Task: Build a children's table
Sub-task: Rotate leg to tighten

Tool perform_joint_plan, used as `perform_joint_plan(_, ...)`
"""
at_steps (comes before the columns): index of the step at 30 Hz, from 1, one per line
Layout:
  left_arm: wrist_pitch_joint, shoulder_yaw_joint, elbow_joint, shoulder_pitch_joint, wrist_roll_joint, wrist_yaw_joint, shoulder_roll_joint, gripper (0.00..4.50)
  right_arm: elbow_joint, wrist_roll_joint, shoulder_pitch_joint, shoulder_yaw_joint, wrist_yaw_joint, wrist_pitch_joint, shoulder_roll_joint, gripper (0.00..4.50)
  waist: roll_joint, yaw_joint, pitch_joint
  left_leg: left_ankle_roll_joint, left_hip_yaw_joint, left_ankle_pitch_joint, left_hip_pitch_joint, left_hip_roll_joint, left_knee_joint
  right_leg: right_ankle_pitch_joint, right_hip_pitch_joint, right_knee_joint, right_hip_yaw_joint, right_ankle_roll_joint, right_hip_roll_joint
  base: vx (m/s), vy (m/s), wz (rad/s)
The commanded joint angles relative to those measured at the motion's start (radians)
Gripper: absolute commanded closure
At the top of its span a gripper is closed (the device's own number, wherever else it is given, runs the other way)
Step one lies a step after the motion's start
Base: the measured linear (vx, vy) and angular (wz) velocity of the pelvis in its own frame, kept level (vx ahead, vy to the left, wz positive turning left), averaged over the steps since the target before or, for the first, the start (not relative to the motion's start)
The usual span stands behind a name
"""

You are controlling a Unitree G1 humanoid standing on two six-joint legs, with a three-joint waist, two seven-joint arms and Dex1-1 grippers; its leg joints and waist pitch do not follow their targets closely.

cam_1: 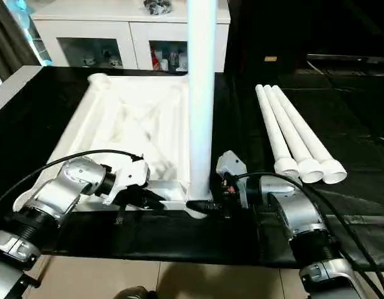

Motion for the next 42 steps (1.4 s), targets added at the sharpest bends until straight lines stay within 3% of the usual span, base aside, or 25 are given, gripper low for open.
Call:
perform_joint_plan(1, -0.020, -0.022, -0.020, -0.016, 0.008, -0.032, -0.003, 4.50, 0.009, 0.005, -0.015, 0.002, 0.008, -0.009, -0.006, 0.57, -0.016, -0.004, -0.075, 0.080, -0.029, -0.206, 0.022, 0.073, -0.064, -0.263, 0.046, -0.077, 0.061, -0.176, -0.096, 0.000, 0.000, 0.00)
perform_joint_plan(14, -0.028, -0.026, -0.009, -0.020, 0.009, -0.035, 0.000, 4.50, 0.023, 0.008, -0.014, 0.006, 0.039, -0.010, -0.005, 1.66, -0.015, -0.003, -0.078, 0.084, -0.029, -0.196, 0.023, 0.073, -0.061, -0.239, 0.047, -0.074, 0.060, -0.188, -0.095, 0.000, 0.000, 0.00)
perform_joint_plan(23, 0.020, 0.000, 0.003, -0.026, -0.004, 0.014, -0.024, 4.50, -0.011, 0.037, 0.025, -0.010, 0.015, 0.008, 0.019, 1.77, -0.016, -0.002, -0.077, 0.085, -0.029, -0.195, 0.022, 0.073, -0.061, -0.244, 0.047, -0.074, 0.060, -0.186, -0.094, 0.000, 0.000, 0.00)
perform_joint_plan(27, 0.116, 0.062, 0.023, -0.060, -0.010, 0.191, -0.102, 4.50, -0.020, 0.036, 0.033, -0.050, -0.165, 0.076, 0.102, 1.77, -0.014, -0.007, -0.074, 0.063, -0.031, -0.232, 0.024, 0.072, -0.064, -0.304, 0.046, -0.081, 0.059, -0.176, -0.096, 0.000, 0.000, 0.00)
perform_joint_plan(30, 0.200, 0.102, 0.025, -0.088, -0.010, 0.322, -0.164, 4.50, -0.003, 0.023, 0.018, -0.073, -0.312, 0.109, 0.177, 1.78, -0.013, -0.019, -0.073, 0.028, -0.037, -0.268, 0.029, 0.070, -0.070, -0.349, 0.046, -0.087, 0.058, -0.165, -0.098, 0.000, 0.000, 0.00)
perform_joint_plan(33, 0.282, 0.154, 0.024, -0.119, -0.011, 0.502, -0.260, 4.50, 0.051, -0.002, -0.019, -0.113, -0.550, 0.139, 0.303, 1.78, -0.013, -0.039, -0.072, 0.015, -0.038, -0.265, 0.025, 0.069, -0.072, -0.321, 0.046, -0.084, 0.058, -0.178, -0.097, 0.000, 0.000, 0.00)
perform_joint_plan(35, 0.295, 0.166, 0.028, -0.125, -0.008, 0.560, -0.291, 4.50, 0.079, -0.015, -0.034, -0.115, -0.611, 0.136, 0.337, 1.78, -0.016, -0.051, -0.075, 0.026, -0.034, -0.235, 0.022, 0.060, -0.066, -0.289, 0.049, -0.086, 0.058, -0.180, -0.097, 0.000, 0.000, 0.00)
perform_joint_plan(39, 0.322, 0.192, 0.042, -0.137, -0.007, 0.656, -0.339, 4.50, 0.127, -0.041, -0.062, -0.118, -0.694, 0.129, 0.381, 1.78, -0.015, -0.055, -0.081, 0.069, -0.030, -0.153, 0.015, 0.056, -0.058, -0.192, 0.056, -0.078, 0.057, -0.187, -0.091, 0.000, 0.000, 0.00)
perform_joint_plan(41, 0.340, 0.209, 0.047, -0.146, 0.004, 0.735, -0.372, 4.50, 0.148, -0.046, -0.080, -0.122, -0.732, 0.115, 0.407, 1.78, -0.014, -0.054, -0.081, 0.085, -0.029, -0.145, 0.018, 0.058, -0.057, -0.166, 0.055, -0.077, 0.055, -0.195, -0.090, 0.000, 0.000, 0.00)
perform_joint_plan(42, 0.347, 0.208, 0.045, -0.147, 0.010, 0.745, -0.375, 4.50, 0.146, -0.042, -0.081, -0.131, -0.740, 0.119, 0.414, 1.43, -0.014, -0.054, -0.081, 0.088, -0.029, -0.144, 0.016, 0.058, -0.057, -0.161, 0.055, -0.076, 0.056, -0.197, -0.090, 0.000, 0.000, 0.00)
